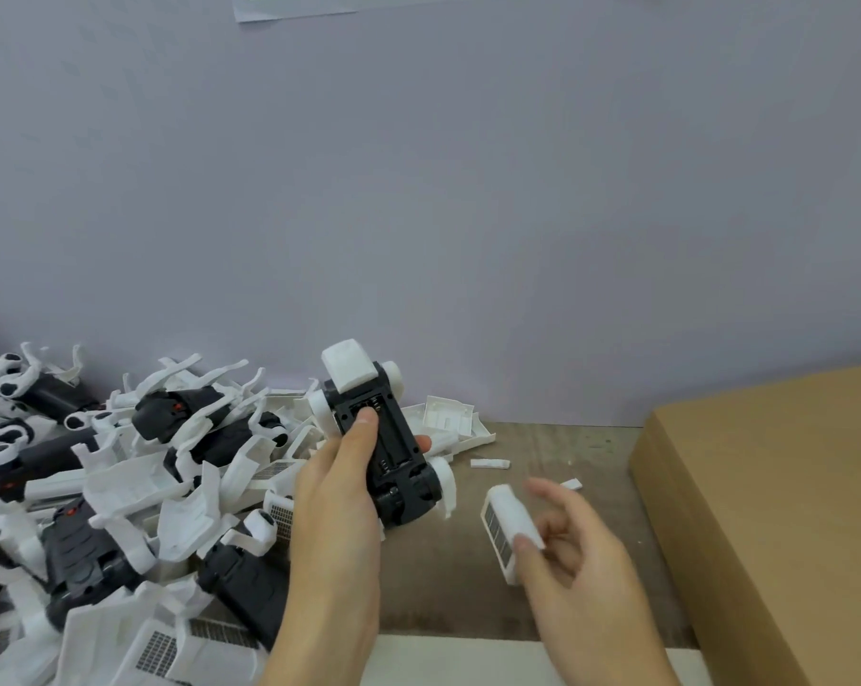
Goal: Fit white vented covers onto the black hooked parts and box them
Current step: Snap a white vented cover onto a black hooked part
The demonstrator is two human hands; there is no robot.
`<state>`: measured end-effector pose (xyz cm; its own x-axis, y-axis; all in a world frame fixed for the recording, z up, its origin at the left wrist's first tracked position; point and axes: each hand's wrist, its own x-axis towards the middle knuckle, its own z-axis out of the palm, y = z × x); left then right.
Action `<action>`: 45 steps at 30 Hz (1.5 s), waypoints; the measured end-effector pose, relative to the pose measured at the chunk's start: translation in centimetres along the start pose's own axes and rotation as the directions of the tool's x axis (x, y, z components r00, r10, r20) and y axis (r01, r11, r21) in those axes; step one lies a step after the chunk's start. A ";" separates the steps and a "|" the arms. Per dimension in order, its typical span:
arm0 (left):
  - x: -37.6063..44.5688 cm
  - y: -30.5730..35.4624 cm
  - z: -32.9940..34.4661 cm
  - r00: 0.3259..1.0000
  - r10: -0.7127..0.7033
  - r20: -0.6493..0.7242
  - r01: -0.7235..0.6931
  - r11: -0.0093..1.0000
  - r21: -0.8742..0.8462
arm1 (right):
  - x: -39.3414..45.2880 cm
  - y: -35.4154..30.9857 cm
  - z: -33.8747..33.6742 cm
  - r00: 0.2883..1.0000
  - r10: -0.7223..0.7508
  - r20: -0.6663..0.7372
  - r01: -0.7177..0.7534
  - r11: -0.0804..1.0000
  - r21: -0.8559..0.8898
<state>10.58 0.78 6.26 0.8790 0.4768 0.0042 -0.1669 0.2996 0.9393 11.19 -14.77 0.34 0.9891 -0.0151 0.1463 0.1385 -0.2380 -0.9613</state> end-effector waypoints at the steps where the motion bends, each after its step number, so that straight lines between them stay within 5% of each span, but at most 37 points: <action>1: -0.1 -0.2 0.2 1.000 -0.019 0.014 0.019 1.000 0.025 | 0.3 -0.1 -0.3 0.998 0.053 -0.033 -0.050 0.993 0.105; 3: -0.1 -0.8 0.5 0.996 -0.066 0.055 0.061 0.994 0.090 | 1.0 -0.4 -1.1 0.974 0.220 -0.047 -0.177 0.878 0.444; 4: -0.3 -1.2 0.7 0.992 -0.097 0.077 0.084 0.985 0.149 | 1.2 -0.8 -1.5 0.962 0.273 0.007 -0.212 0.729 0.651; 6: -0.4 -2.1 1.1 0.981 -0.161 0.111 0.129 0.959 0.252 | 1.4 -1.5 -2.6 0.965 0.236 0.115 -0.213 0.453 0.865; 7: -0.4 -2.6 1.3 0.971 -0.204 0.128 0.162 0.946 0.280 | 1.5 -1.5 -3.2 0.971 0.177 0.159 -0.221 0.424 0.878; 10: -0.7 -3.0 2.0 0.916 -0.342 0.208 0.245 0.891 0.383 | 1.4 -1.7 -4.5 0.968 0.004 0.251 -0.192 0.654 0.731; 12: -0.7 -2.9 2.4 0.888 -0.393 0.238 0.267 0.864 0.428 | 1.2 -1.9 -4.8 0.957 -0.077 0.280 -0.072 0.872 0.484; 14: -0.8 -3.0 2.3 0.853 -0.416 0.316 0.234 0.845 0.482 | 1.0 -2.1 -4.6 0.942 -0.167 0.292 0.109 0.973 0.203; 20: -1.7 -3.3 2.1 0.677 -0.498 0.541 0.270 0.853 0.448 | 0.8 -2.4 -3.5 0.885 -0.457 -0.089 0.449 0.888 -0.095; 24: -1.9 -3.4 2.3 0.730 -0.433 0.529 0.259 0.891 0.372 | 0.9 -2.1 -3.0 0.823 -0.507 -0.255 0.435 0.852 -0.291; 28: -1.8 -3.7 2.6 0.853 -0.303 0.424 0.151 0.922 0.356 | 0.8 -1.9 -2.9 0.945 -0.289 -0.153 0.243 0.934 -0.261; 32: -1.7 -4.5 2.5 0.910 -0.212 0.357 0.047 0.906 0.420 | 0.4 -2.2 -2.2 0.969 -0.244 0.039 0.244 0.924 -0.295; 41: -1.9 -4.4 2.6 0.893 -0.190 0.409 0.062 0.950 0.306 | 0.7 -2.0 -3.1 0.986 -0.131 0.102 0.148 0.972 -0.185; 45: -2.2 -4.4 2.9 0.890 -0.035 0.454 -0.123 0.941 0.314 | 1.2 -1.4 -3.2 0.993 -0.005 0.121 -0.017 0.985 0.172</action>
<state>10.68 -4.01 3.14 0.9912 0.0390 0.1266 -0.1252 -0.0365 0.9915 11.97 -17.54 2.63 0.9872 0.1036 0.1214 0.1286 -0.0667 -0.9894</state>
